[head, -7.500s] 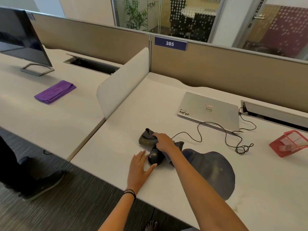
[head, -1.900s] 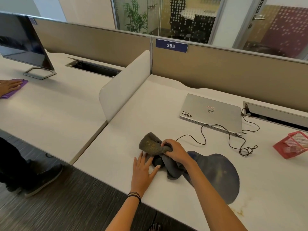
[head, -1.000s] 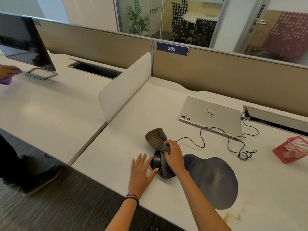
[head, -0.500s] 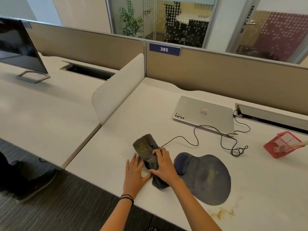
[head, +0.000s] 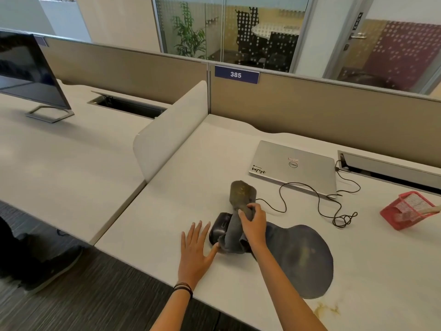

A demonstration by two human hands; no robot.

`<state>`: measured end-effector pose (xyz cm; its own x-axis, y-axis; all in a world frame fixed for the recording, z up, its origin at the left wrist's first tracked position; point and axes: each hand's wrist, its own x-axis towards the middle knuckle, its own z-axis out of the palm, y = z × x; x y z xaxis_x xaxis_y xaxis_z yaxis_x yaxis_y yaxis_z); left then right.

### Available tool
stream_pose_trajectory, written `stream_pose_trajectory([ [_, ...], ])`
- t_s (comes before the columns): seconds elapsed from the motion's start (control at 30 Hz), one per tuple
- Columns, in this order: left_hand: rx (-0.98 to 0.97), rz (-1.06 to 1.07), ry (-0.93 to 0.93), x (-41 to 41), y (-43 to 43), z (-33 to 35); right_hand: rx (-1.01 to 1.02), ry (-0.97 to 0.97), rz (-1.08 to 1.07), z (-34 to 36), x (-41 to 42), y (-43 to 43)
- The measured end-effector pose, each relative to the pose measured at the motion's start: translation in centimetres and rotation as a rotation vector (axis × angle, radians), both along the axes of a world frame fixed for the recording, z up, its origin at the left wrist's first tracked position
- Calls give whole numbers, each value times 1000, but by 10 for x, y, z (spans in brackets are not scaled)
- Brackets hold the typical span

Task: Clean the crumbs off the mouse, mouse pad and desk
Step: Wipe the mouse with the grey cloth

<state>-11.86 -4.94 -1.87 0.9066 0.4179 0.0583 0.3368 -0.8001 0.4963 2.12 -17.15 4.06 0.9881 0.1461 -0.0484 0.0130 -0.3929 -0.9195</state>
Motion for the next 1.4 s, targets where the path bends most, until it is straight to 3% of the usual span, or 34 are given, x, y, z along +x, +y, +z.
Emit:
stream_pose_trajectory([
  [0.1, -2, 7, 5, 1, -1, 0, -34, -35, 206, 4, 0, 8],
  [0.27, -21, 59, -5, 4, -1, -2, -284, -119, 586, 2, -5, 23],
  [0.73, -24, 93, -57, 14, -4, -1, -485, -112, 532, 8, 22, 40],
  [0.87, -23, 86, -29, 13, -2, -1, -557, -198, 450, 5, 21, 45],
  [1.03, -36, 78, -58, 12, -2, -1, -458, -213, 392, -2, 16, 38],
  [1.4, -36, 116, -79, 11, -4, 0, -320, -163, 746, 11, -10, 20],
])
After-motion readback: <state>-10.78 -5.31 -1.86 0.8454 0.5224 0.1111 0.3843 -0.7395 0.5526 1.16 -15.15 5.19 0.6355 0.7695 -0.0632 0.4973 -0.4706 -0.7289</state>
